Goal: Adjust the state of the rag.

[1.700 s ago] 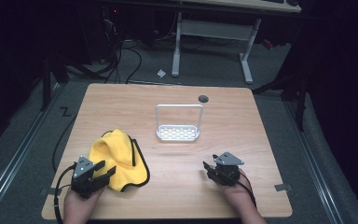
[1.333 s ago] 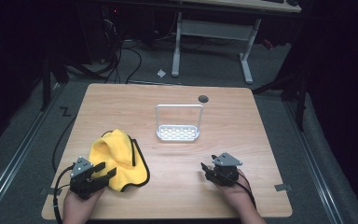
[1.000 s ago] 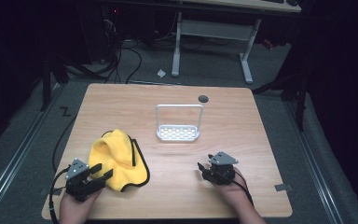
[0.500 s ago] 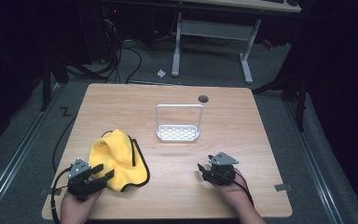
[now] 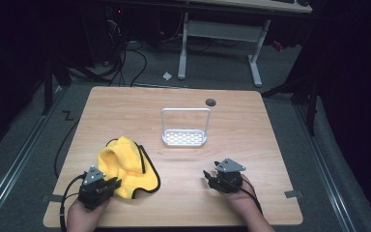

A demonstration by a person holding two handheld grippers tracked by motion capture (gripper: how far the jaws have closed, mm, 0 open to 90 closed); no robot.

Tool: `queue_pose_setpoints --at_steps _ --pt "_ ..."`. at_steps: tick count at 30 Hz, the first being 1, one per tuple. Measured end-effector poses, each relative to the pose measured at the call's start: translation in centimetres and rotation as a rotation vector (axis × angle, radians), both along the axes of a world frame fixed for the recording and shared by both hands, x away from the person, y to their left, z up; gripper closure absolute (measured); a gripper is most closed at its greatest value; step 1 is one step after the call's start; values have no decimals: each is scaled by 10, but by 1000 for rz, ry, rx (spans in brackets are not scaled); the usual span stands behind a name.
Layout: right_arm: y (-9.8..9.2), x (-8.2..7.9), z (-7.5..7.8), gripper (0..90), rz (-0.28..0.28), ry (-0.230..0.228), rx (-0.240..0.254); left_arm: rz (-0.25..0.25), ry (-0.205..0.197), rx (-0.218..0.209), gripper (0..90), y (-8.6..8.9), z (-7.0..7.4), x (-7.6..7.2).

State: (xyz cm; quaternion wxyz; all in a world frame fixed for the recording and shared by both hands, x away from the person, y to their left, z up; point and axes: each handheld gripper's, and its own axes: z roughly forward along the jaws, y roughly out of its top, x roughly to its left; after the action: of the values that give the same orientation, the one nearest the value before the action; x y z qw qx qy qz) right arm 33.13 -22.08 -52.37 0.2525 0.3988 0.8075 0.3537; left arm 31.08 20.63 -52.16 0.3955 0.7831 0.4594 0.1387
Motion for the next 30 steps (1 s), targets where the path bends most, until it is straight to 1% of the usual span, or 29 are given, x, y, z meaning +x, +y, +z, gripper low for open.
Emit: queue_pose_setpoints --at_steps 3,6,9,11,13,14,15,17,18,19,21,22,23,24,25,26,27,28,30 --pt "1 0 0 437 2 0 1 -40 7 -16 769 -14 1 -4" --pt "2 -1 0 437 5 -2 0 -83 -2 -15 766 -31 4 -9" --pt "4 -2 1 437 13 -4 -3 -128 -5 -34 767 -50 6 -13" --pt "5 -4 2 437 16 -9 0 -152 -5 -35 769 -65 7 -15" --pt "6 -4 2 436 19 -12 0 -164 -14 -26 771 -76 6 -18" --pt "6 -5 3 435 20 -13 0 -170 -9 -33 773 -82 6 -19" --pt "7 -6 3 435 22 -16 -1 -177 -13 -29 774 -87 5 -19" --pt "8 -7 4 435 29 -22 -6 -182 -8 -21 774 -98 2 -20" --pt "9 -8 4 434 32 -22 -6 -185 -3 -27 769 -101 2 -20" --pt "10 -9 5 433 33 -22 -1 -186 1 -42 755 -103 2 -20" --pt "11 -11 7 431 41 -27 7 -192 2 -78 663 -104 5 -20" --pt "13 -13 9 430 46 -30 15 -202 -8 -103 608 -103 8 -20" --pt "16 -16 12 431 60 -35 24 -202 -22 -119 576 -101 12 -20" --pt "19 -20 14 433 75 -44 33 -196 -48 -134 550 -97 17 -20" --pt "25 -24 17 443 97 -46 39 -189 -65 -140 532 -93 20 -19" --pt "29 -27 18 452 114 -45 37 -176 -86 -141 524 -87 23 -18" --pt "40 -35 19 491 162 -30 41 -151 -103 -135 518 -80 25 -15" --pt "40 -35 19 491 162 -30 41 -122 -114 -134 518 -72 26 -11" --pt "52 -41 18 561 220 -1 38 -67 -113 -137 525 -54 23 1"
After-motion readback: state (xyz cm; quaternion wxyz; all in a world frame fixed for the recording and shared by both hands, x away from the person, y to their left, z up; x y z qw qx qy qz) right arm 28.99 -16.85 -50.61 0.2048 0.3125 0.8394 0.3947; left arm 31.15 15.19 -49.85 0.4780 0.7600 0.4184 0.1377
